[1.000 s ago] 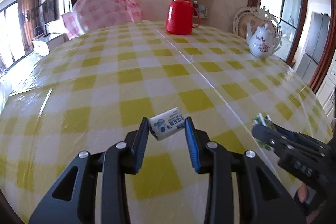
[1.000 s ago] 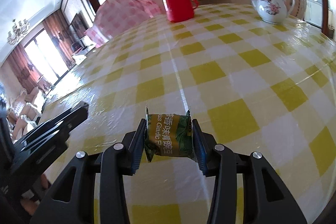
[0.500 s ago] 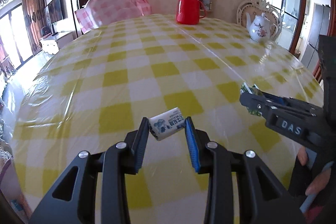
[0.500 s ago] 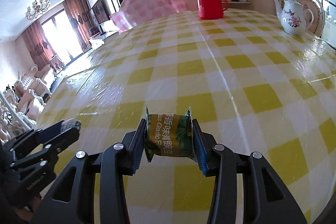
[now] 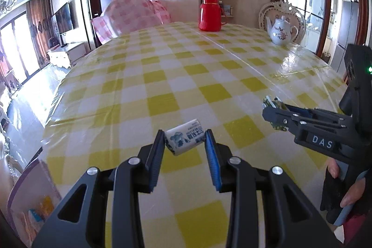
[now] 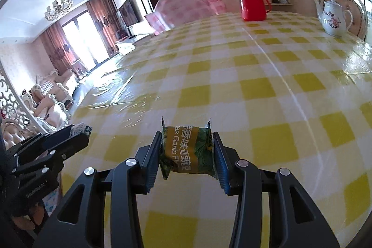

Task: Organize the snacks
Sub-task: 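Carry both held snacks toward the white box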

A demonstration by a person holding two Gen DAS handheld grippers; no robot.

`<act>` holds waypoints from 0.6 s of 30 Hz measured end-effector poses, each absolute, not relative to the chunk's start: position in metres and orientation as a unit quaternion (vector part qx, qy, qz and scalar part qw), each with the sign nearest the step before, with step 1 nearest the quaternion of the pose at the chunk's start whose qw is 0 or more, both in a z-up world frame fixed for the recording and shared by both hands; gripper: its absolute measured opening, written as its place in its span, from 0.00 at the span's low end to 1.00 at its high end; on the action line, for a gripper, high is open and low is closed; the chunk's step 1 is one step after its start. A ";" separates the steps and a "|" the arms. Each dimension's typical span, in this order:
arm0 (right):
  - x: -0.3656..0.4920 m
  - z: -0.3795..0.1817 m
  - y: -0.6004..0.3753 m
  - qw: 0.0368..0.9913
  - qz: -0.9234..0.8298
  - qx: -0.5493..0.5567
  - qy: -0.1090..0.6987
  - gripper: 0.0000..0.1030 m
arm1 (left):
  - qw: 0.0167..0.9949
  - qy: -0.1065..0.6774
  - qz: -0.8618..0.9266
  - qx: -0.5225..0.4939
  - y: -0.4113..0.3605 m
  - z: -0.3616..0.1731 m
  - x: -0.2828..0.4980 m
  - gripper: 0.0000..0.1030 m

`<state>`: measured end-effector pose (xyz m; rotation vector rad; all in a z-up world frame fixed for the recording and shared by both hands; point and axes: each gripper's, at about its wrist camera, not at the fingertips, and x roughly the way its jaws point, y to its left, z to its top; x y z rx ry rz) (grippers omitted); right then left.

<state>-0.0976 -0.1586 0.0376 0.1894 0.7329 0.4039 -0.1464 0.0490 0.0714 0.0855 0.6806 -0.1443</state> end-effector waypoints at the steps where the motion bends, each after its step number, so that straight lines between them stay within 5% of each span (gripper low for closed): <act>1: -0.102 0.039 -0.155 0.908 0.200 0.094 0.356 0.41 | 0.940 0.331 -0.071 0.042 0.054 0.073 -0.152 0.34; 18: -0.196 0.079 -0.002 0.887 0.328 -0.028 0.323 0.41 | 0.944 0.328 0.003 0.031 0.213 0.092 -0.238 0.34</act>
